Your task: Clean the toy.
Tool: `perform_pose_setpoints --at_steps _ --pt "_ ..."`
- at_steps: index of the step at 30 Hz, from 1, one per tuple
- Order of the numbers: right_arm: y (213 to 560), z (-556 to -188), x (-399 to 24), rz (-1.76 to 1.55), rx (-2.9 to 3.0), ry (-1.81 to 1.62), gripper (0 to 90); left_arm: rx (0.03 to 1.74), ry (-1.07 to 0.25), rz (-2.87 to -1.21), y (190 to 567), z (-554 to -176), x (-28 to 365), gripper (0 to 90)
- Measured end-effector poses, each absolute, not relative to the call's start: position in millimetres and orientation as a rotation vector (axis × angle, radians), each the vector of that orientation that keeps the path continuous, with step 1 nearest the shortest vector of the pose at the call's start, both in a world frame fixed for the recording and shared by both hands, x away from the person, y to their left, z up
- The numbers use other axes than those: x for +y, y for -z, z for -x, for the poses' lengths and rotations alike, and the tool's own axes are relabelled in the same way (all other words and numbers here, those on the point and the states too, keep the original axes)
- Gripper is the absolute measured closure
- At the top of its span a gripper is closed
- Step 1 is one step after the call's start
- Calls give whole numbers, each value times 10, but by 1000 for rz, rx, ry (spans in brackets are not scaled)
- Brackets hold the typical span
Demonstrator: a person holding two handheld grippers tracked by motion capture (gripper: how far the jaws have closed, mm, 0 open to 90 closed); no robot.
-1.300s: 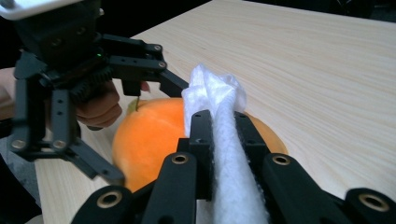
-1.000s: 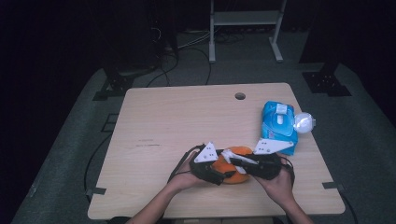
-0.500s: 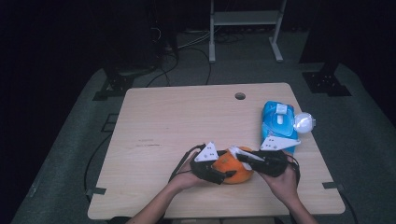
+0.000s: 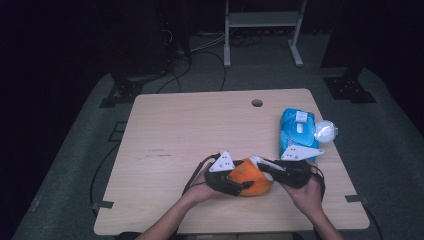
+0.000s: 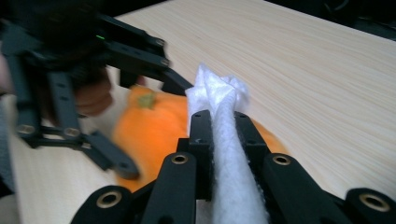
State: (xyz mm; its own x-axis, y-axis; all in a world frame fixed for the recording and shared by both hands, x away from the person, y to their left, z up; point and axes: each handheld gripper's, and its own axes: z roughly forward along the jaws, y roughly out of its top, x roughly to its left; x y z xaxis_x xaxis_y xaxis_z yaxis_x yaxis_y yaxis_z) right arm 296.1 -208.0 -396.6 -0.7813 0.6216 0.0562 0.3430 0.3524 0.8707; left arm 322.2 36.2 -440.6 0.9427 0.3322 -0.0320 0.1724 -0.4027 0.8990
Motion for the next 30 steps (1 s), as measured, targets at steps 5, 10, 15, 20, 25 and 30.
perform_pose_setpoints --at_steps 5,10,15,20,25,30 --pt "3961 -2932 -2000 -827 2361 -1442 791 362 -190 -1999 4383 -3208 357 248" --pt "3993 -2985 -2086 -871 2360 -1461 792 362 -187 -1977 4314 -3257 420 131" --pt "4018 -3038 -2155 -913 2345 -1478 790 359 -157 -2022 4423 -3299 411 67" --pt "4000 -2990 -2118 -891 2339 -1443 790 353 -189 -2042 4469 -3258 357 75" --pt "3972 -2898 -1919 -801 2388 -1450 789 367 -176 -2037 4511 -3262 359 76" --pt "3975 -2953 -1995 -829 2371 -1440 790 382 -158 -2015 4496 -3267 379 120"
